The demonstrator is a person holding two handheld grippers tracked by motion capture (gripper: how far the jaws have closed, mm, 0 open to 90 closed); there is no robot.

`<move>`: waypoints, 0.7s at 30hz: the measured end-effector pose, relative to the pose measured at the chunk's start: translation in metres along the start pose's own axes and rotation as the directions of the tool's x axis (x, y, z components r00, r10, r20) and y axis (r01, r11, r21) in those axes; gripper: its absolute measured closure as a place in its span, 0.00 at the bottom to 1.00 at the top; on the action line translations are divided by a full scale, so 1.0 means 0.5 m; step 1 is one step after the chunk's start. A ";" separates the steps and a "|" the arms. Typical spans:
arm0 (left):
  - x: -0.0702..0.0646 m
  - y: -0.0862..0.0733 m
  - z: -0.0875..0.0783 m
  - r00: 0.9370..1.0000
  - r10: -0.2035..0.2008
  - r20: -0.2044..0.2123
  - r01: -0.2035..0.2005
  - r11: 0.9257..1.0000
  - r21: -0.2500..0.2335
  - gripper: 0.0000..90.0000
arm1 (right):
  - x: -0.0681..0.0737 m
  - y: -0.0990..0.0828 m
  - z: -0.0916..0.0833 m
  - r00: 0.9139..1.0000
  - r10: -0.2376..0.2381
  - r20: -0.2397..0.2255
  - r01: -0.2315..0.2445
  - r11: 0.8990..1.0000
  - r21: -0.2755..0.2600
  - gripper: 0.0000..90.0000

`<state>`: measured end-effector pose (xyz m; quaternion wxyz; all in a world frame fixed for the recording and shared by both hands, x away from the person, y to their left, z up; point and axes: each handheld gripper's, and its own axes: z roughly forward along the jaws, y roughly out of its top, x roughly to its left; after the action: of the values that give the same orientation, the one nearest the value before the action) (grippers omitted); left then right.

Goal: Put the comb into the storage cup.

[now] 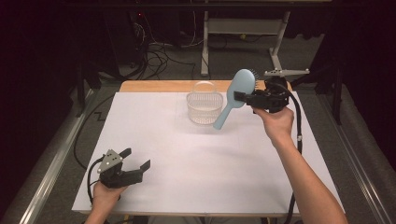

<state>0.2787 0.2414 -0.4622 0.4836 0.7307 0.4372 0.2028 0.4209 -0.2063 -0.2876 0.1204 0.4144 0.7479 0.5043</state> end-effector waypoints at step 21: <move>0.001 0.000 0.000 1.000 0.002 -0.005 -0.002 1.000 0.001 0.15 | -0.013 0.043 0.035 1.000 0.019 0.021 -0.018 1.000 -0.025 0.61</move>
<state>0.2789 0.2420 -0.4624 0.4820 0.7309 0.4375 0.2049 0.4459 -0.1964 -0.2787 0.1286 0.4251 0.7365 0.5103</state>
